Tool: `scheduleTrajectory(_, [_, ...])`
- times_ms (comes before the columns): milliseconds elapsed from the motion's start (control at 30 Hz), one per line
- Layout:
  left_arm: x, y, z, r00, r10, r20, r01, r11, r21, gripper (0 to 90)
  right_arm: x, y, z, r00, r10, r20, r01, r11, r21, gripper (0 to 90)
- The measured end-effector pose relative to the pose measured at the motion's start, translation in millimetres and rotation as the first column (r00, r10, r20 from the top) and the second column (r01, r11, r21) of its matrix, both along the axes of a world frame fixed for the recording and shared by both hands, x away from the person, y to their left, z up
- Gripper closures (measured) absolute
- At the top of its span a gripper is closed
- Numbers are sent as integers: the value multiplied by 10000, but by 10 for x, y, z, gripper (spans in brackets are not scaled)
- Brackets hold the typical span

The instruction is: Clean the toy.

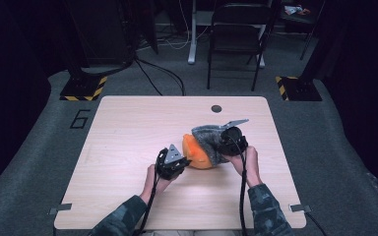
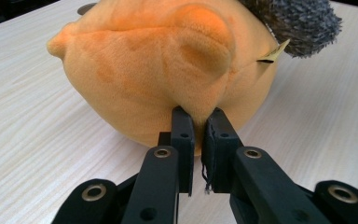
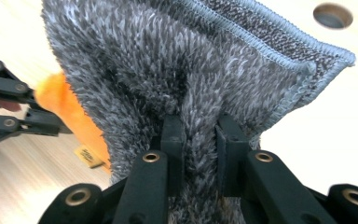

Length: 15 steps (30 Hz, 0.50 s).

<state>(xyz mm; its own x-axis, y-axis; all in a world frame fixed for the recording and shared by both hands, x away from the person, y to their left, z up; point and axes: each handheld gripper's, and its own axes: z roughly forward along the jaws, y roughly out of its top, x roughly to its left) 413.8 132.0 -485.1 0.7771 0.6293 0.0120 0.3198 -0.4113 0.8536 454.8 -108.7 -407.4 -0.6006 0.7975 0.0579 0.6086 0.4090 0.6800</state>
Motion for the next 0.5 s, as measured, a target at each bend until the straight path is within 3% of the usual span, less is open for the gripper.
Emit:
scheduleTrajectory(167, [-11, 1, 54, 9997, -108, -238, 102, 9996, -271, 837, -88, 94, 135, 9980, 513, 356, -520, 9985, 186, 766])
scheduleTrajectory(300, [-45, -27, 96, 9998, -182, -106, 179, 9993, -326, 837, -155, 261, 138, 9946, 968, 384, -973, 9952, 99, 766])
scheduleTrajectory(367, [-39, -24, 87, 9996, -197, -219, 192, 9995, -235, 836, -172, 347, 94, 9941, 925, 571, -909, 9954, -296, 765])
scheduleTrajectory(500, [-27, -14, 80, 9996, -203, -210, 199, 9996, -209, 833, -149, 320, 57, 9960, 784, 439, -777, 9968, -168, 765])
